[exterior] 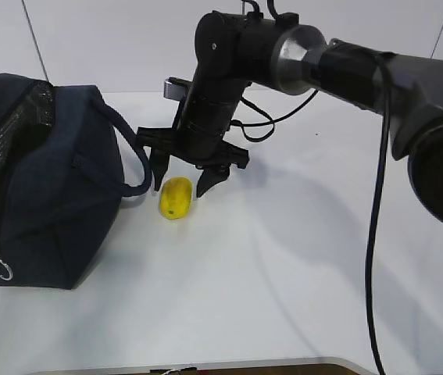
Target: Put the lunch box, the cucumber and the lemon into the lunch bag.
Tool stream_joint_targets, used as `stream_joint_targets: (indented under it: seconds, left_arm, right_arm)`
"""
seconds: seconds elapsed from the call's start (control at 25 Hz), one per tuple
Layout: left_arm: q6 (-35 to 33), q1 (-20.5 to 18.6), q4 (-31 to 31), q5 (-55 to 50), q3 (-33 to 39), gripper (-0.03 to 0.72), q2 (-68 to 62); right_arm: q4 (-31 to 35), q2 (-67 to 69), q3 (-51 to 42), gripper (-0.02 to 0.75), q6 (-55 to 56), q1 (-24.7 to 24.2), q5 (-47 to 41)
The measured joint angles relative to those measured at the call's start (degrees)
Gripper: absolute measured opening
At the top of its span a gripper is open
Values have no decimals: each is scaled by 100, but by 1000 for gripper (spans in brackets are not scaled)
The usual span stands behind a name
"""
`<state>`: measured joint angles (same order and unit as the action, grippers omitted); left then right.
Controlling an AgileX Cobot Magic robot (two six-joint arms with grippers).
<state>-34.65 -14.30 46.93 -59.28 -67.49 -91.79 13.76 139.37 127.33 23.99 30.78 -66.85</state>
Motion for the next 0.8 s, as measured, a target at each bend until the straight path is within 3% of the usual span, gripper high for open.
stream_joint_targets:
  seconds: [0.8]
  left_arm:
    - [0,0,144,-39,0,-15,0]
  right_arm:
    - [-10,169,0,533,3,0,248]
